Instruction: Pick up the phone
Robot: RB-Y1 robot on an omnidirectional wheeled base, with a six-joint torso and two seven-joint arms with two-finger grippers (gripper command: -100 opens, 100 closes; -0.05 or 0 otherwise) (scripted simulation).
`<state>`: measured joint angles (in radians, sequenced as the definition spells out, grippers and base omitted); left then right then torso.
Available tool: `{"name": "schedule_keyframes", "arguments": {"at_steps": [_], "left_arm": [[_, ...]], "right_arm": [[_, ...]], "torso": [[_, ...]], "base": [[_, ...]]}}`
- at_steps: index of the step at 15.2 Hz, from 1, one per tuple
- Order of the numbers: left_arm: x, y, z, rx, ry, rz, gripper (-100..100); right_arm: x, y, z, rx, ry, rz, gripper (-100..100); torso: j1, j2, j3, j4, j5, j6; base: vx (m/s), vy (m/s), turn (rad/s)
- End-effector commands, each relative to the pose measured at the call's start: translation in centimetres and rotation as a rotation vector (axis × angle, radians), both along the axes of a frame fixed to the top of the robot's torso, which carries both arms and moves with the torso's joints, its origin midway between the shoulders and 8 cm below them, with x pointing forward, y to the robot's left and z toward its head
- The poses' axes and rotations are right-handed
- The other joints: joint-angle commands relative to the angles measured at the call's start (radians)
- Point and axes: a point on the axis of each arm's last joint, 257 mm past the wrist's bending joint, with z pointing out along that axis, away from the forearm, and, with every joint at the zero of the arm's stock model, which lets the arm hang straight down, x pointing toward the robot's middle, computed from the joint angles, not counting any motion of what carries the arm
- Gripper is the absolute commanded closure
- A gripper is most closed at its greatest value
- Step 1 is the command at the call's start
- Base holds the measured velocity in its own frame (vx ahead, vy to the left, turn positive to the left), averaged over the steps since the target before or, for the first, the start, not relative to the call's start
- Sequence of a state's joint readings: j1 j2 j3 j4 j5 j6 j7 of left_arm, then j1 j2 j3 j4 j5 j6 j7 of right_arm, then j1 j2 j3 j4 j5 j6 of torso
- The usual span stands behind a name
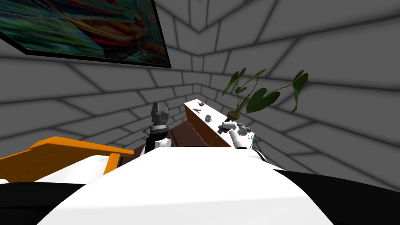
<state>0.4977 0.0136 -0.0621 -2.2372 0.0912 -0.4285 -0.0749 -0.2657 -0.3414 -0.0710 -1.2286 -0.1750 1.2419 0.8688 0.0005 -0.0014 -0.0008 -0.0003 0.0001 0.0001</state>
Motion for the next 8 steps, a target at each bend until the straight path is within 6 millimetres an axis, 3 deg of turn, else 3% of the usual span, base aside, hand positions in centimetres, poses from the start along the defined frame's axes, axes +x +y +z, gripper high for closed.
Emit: {"name": "schedule_keyframes", "arguments": {"at_steps": [1,6,8], "left_arm": [[0.0,0.0,0.0,0.0,0.0,0.0,0],[0.0,0.0,0.0,0.0,0.0,0.0,0],[0.0,0.0,0.0,0.0,0.0,0.0,0]], "right_arm": [[-0.5,0.2,-0.2,0.002,0.031,0.008,-100],[-1.3,0.7,-0.5,0.009,0.089,0.023,-100],[-1.9,0.9,-1.8,0.011,0.094,0.014,-100]], "torso": [[0.0,0.0,0.0,0.0,0.0,0.0],[0.0,0.0,0.0,0.0,0.0,0.0],[-0.001,0.0,0.0,0.0,0.0,0.0]], "base": [[0.014,0.0,0.023],[0.013,-0.001,0.029],[0.013,-0.025,0.063]]}}
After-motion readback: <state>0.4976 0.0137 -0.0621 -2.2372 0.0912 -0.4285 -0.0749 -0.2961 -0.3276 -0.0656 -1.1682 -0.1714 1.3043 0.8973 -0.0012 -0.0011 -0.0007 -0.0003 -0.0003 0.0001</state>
